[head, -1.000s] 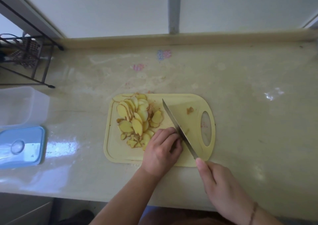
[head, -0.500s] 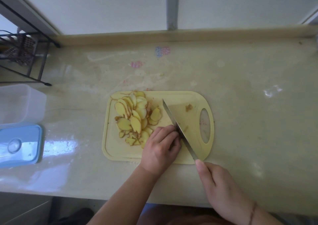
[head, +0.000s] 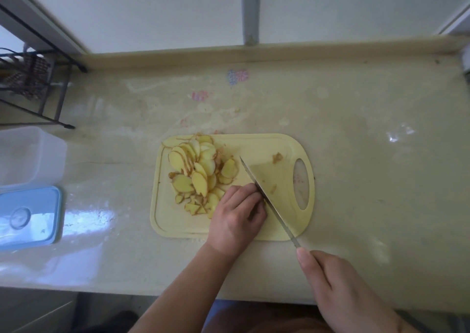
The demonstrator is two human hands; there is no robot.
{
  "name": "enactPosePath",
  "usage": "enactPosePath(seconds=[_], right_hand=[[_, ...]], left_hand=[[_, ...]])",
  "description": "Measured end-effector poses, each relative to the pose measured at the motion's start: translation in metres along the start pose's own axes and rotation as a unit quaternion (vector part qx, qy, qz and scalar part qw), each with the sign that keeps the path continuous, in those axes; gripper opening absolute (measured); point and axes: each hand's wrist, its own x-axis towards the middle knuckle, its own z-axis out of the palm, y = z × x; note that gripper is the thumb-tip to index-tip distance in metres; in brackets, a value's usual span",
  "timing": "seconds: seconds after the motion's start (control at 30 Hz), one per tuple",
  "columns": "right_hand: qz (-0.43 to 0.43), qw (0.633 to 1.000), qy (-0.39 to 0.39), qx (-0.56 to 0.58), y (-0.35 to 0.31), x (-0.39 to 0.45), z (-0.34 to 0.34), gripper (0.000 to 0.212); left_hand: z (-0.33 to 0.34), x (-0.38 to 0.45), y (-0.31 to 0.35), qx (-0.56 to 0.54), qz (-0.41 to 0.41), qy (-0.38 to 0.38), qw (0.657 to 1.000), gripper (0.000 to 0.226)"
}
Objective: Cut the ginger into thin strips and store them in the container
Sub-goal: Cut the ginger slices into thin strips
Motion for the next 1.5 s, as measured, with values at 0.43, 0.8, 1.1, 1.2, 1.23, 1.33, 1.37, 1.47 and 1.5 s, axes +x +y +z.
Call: enactPosePath(seconds=[0.43,0.8,1.1,1.2,1.23,1.33,1.37,1.47,1.5], right_hand=[[0.021,0.999,0.015,0.025,0.001,-0.004,0.001,0.074],[-0.027,1.0,-0.004,0.014,-0.003,0.014,0.008,0.075],[0.013,1.0,0.012,0.025,0.004,-0.008,0.0,0.105],[0.036,0.999,0.019,0.023,-0.001,-0.012,-0.004,0.099],[0.043,0.999,0.018,0.017,0.0,-0.012,-0.004,0.096],[0.012,1.0,-0.008,0.021,0.0,-0.003,0.0,0.095],[-0.004,1.0,-0.014,0.02,0.001,0.003,0.004,0.088],[-0.009,1.0,-0.009,0.024,-0.006,0.015,0.009,0.065],[-0.007,1.0,-0.008,0.026,-0.008,0.016,0.009,0.062]], left_hand=[[0.0,-0.001,0.002,0.002,-0.011,0.006,1.0,0.01],[-0.003,0.001,0.001,-0.006,-0.006,0.0,1.0,0.02],[-0.004,-0.005,0.002,0.002,-0.021,-0.001,1.0,0.017],[-0.003,-0.004,0.0,0.004,-0.006,-0.014,1.0,0.014],[-0.004,-0.004,0.001,0.004,-0.003,-0.016,1.0,0.013],[-0.004,-0.004,0.001,0.002,-0.001,-0.014,1.0,0.012],[-0.004,-0.004,0.001,0.002,-0.001,-0.014,1.0,0.012],[-0.004,-0.003,0.002,0.002,-0.004,-0.013,1.0,0.011],[-0.005,-0.003,0.002,0.0,-0.003,-0.012,1.0,0.012]])
